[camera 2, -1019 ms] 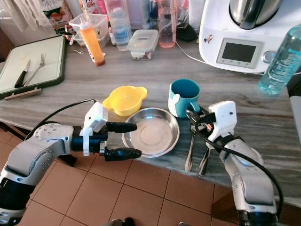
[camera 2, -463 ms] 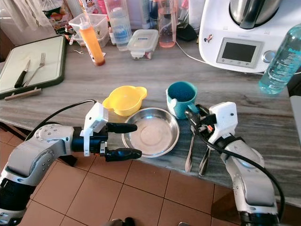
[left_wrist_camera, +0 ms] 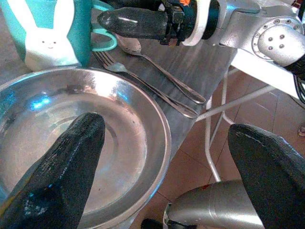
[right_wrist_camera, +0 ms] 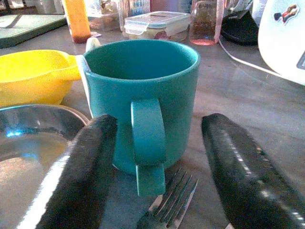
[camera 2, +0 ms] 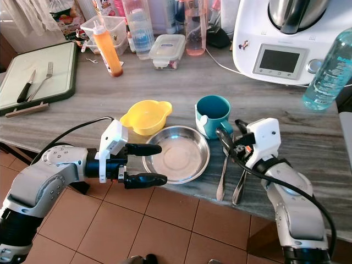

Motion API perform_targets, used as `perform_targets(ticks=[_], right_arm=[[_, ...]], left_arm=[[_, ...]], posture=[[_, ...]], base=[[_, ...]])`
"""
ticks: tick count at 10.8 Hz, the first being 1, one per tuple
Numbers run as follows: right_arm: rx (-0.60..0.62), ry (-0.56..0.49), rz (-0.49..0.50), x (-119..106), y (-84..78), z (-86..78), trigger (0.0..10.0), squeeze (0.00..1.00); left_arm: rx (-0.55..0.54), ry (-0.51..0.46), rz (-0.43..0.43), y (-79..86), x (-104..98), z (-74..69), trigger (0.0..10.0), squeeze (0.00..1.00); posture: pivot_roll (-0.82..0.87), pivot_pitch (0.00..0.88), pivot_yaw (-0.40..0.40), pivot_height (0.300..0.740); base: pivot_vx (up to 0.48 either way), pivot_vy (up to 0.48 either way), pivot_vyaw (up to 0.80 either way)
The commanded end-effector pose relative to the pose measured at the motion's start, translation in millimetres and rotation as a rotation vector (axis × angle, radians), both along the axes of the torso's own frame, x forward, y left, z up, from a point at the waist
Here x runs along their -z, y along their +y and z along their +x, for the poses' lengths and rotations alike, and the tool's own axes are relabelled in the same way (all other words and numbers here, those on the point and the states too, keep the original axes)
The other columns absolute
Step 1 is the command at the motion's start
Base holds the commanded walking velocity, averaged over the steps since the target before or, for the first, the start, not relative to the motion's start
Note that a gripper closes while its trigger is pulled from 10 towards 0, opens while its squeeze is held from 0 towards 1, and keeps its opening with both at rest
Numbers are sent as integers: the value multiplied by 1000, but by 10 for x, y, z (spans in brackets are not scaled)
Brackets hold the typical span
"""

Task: Setting the table

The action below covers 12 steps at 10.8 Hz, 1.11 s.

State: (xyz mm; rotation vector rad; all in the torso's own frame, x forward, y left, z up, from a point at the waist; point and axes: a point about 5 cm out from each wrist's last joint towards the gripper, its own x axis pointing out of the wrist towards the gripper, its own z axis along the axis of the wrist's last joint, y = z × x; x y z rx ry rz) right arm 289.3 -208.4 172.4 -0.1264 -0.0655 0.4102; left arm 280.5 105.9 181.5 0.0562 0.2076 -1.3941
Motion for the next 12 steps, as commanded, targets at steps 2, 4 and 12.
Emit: perform_targets(ticks=[2, 4, 12], right_arm=[[-3, -52, -17, -135, 13, -25, 10000, 1000], [16, -84, -3, -223, -8, -98, 10000, 1000], [122, -145, 104, -434, 146, -619, 10000, 1000]], left_arm=[[7, -17, -5, -24, -36, -21, 10000, 0], [10, -17, -15, -64, -36, -18, 10000, 0], [6, -43, -66, -195, -67, -20, 10000, 0]], posture=[[-22, 138, 118, 740], [-32, 131, 114, 740], [-72, 113, 86, 740]], base=[[0, 0, 0], [0, 0, 0], [0, 0, 0]])
